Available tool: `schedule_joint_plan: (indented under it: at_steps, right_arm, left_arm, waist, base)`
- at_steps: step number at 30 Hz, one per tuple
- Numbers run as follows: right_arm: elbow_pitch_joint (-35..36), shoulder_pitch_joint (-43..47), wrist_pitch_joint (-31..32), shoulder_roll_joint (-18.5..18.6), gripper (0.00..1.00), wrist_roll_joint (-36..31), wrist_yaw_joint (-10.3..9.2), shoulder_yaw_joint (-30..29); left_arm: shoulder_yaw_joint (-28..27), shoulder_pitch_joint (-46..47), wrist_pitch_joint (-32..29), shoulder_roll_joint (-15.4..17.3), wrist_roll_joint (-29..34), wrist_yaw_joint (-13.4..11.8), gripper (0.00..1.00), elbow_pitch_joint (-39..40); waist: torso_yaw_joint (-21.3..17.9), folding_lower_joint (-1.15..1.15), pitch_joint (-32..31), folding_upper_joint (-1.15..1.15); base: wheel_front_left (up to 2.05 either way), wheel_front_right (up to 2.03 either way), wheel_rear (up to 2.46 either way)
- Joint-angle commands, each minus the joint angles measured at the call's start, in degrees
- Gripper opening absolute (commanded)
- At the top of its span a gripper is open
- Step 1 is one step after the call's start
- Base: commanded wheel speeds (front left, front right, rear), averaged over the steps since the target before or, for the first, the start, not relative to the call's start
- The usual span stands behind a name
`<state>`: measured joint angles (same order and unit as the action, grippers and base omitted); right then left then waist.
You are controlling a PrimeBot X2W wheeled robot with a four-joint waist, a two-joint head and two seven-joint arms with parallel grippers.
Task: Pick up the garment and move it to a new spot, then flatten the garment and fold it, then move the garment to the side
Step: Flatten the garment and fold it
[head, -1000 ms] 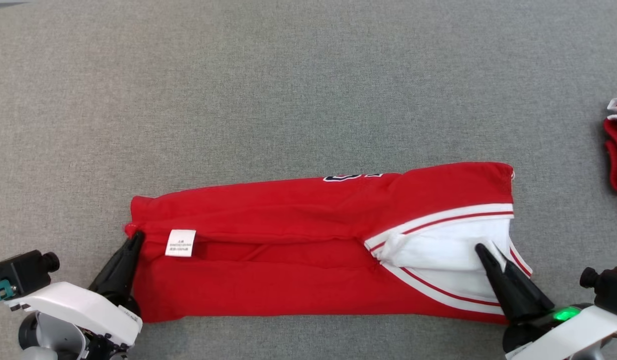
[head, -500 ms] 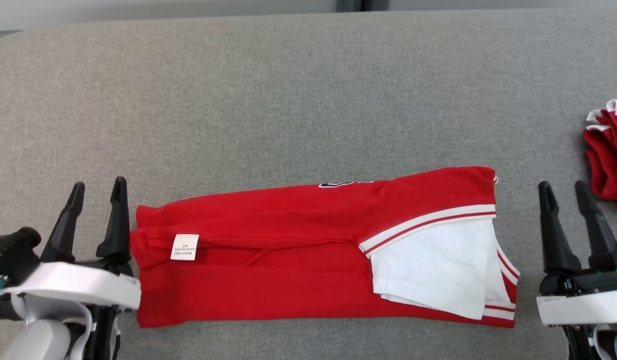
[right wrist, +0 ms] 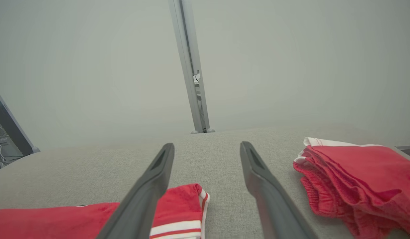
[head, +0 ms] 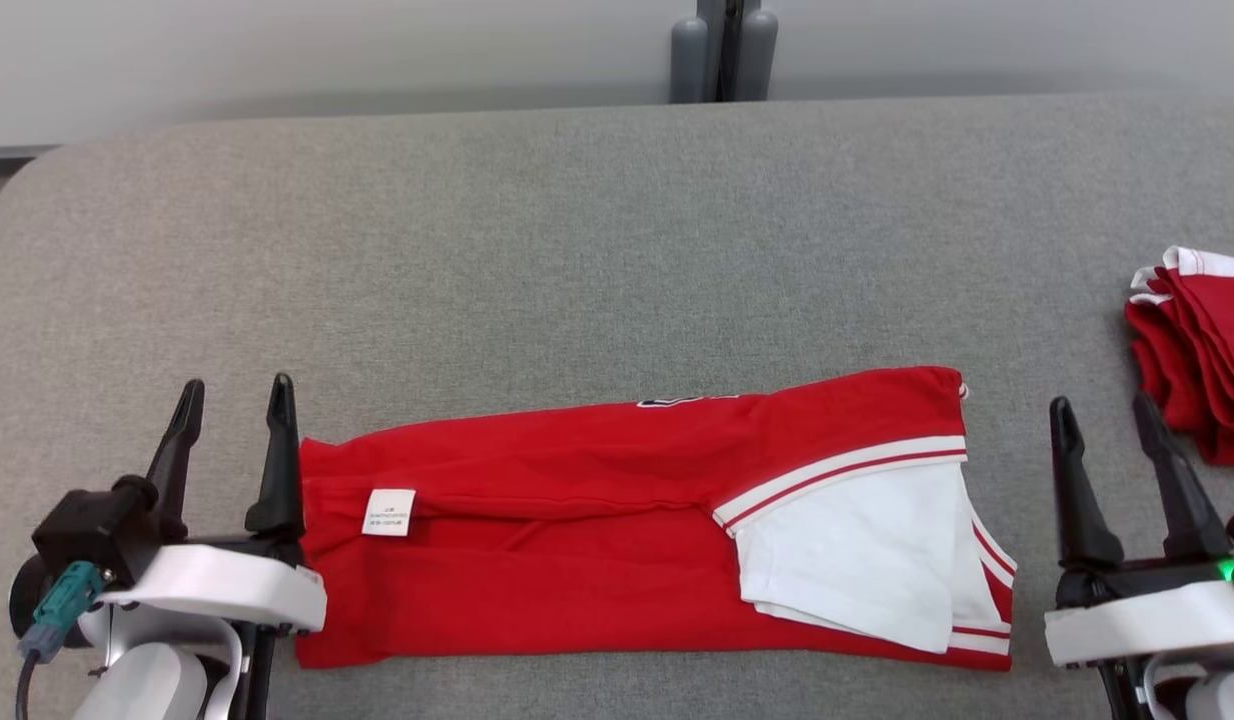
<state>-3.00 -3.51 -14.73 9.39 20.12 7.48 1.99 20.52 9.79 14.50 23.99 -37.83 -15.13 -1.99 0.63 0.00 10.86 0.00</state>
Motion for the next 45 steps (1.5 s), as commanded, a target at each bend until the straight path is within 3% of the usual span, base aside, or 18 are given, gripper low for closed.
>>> schedule_joint_plan:
  at_steps: [1, 11, 20, 35, 45]
  right_arm:
    - [-0.68, 0.76, -0.46, 0.18, 1.0, -0.76, 0.04, -0.11]
    - [-4.12, 3.2, -0.5, -0.36, 1.0, -3.08, 0.04, 0.34]
    - [-5.44, 3.57, 0.0, -0.57, 1.0, -3.02, 0.04, 0.51]
    - [-7.73, 2.76, 2.28, 0.37, 1.0, -1.95, 0.04, 0.22]
    - [-16.02, 1.5, 4.61, 1.8, 1.0, 1.4, 0.04, 2.17]
  left_arm:
    - [-0.51, -0.59, 0.36, -0.22, 0.92, 0.58, 1.0, -1.06]
    - [-4.34, -3.57, 0.63, -2.51, 8.85, 7.56, 1.0, -5.87]
    - [-6.57, -4.28, 0.64, -4.83, 11.62, 11.62, 1.0, -8.0]
    - [-8.1, -1.9, 0.65, -7.59, 14.28, 15.05, 1.0, -10.54]
    - [-8.52, 0.63, 0.64, -10.32, 16.35, 17.24, 1.0, -11.8]
  waist:
    - [0.56, 0.0, -1.04, 0.0]
    - [1.96, 0.0, -4.81, 0.0]
    - [2.36, 0.0, -5.48, 0.0]
    - [4.16, 0.0, -3.56, 0.0]
    - [7.32, 0.0, -0.24, 0.0]
  base:
    - [0.0, 0.0, 0.0]
    - [0.0, 0.0, 0.0]
    - [0.0, 0.0, 0.0]
    - [0.0, 0.0, 0.0]
    - [0.0, 0.0, 0.0]
